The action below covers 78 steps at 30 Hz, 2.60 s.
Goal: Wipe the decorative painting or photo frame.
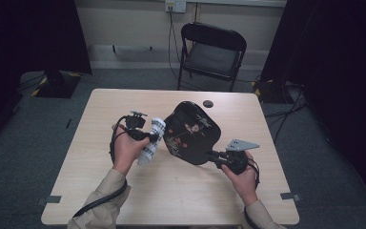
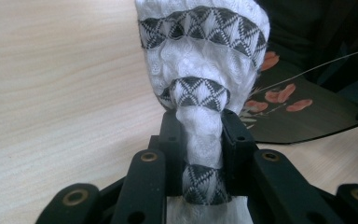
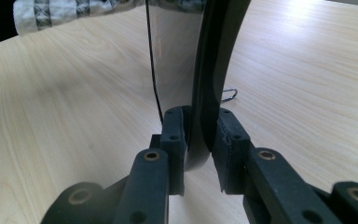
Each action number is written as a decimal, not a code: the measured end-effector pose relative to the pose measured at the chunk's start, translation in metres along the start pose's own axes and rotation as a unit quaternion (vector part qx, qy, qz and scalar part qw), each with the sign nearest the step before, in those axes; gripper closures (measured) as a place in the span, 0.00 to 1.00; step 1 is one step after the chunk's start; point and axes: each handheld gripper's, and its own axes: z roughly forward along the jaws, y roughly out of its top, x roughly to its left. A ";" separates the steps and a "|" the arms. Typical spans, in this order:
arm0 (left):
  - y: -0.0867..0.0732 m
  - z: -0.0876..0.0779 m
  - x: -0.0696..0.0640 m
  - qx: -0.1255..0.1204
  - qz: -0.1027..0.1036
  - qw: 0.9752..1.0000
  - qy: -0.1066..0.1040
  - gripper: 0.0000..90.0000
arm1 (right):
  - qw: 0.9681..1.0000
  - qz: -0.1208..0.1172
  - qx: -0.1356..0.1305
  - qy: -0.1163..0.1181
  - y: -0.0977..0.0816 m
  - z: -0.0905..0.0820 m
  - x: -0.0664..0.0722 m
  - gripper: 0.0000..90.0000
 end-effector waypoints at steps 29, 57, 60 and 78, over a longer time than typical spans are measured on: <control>-0.045 0.045 0.000 0.009 -0.028 0.999 -0.018 0.82 | 1.000 -0.006 0.001 0.006 0.000 0.002 0.004 0.87; -0.061 0.067 -0.034 0.029 0.003 0.998 -0.056 0.82 | 1.000 -0.006 0.002 0.010 -0.001 0.003 0.009 0.87; -0.063 0.067 -0.039 0.028 0.008 0.998 -0.063 0.82 | 1.000 -0.005 0.002 0.010 -0.001 0.003 0.009 0.87; -0.072 0.070 -0.059 0.036 0.032 0.995 -0.083 0.82 | 1.000 0.002 0.000 0.013 -0.003 0.003 0.014 0.87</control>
